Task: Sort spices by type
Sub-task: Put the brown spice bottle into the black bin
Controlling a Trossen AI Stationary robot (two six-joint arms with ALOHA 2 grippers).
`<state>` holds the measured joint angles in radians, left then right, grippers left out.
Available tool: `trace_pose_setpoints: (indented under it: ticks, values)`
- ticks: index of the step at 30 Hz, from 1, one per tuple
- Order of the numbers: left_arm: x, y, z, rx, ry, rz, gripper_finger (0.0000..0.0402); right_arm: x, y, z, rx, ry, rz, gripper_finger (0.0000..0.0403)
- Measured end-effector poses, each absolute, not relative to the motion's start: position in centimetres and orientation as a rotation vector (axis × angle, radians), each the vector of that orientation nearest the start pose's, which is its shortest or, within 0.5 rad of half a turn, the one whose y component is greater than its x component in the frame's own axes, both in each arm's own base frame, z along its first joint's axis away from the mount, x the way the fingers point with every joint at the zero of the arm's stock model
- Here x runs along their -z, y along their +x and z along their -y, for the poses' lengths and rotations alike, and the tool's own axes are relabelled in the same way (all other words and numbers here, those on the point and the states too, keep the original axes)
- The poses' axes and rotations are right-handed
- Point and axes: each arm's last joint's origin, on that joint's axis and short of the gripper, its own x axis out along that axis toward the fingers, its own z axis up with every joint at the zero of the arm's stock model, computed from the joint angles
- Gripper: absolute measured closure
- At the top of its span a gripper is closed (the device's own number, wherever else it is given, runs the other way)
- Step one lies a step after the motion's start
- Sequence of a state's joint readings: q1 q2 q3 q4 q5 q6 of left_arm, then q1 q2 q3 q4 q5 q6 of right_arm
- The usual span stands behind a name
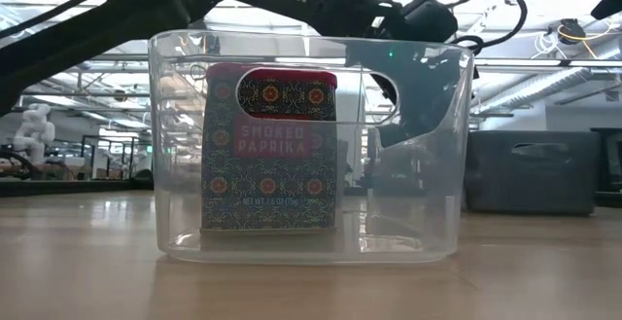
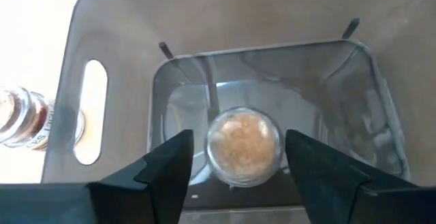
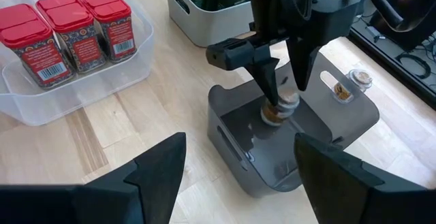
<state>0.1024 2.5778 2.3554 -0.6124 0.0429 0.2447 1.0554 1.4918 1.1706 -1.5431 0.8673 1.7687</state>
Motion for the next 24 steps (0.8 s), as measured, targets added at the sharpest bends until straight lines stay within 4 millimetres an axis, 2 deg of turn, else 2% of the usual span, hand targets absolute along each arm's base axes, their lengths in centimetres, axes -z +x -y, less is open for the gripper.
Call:
trace_pose_setpoints:
  ticks: [6,10,18,21,24]
  values:
    - [-17.8,55.8,-5.7,0.006,0.208,-0.839,0.0114,-26.3,13.0,-18.5,0.665,0.088,-0.696,0.0145]
    - [-18.6,55.6,-5.1,0.013,0.232,-0.828,0.0103,-26.3,13.0,-18.5,0.665,0.088,-0.697,0.0145]
    - [-25.4,54.1,-3.9,0.026,0.269,-0.711,0.0103,-26.3,13.0,-18.6,0.665,0.090,-0.698,0.0145]
    - [-28.5,52.3,-4.2,0.028,0.286,-0.730,0.0103,-26.3,13.1,-18.6,0.663,0.095,-0.698,0.0145]
    - [-32.0,49.4,-5.6,0.008,0.275,-0.788,0.0103,-26.3,13.1,-18.7,0.657,0.099,-0.699,0.0145]
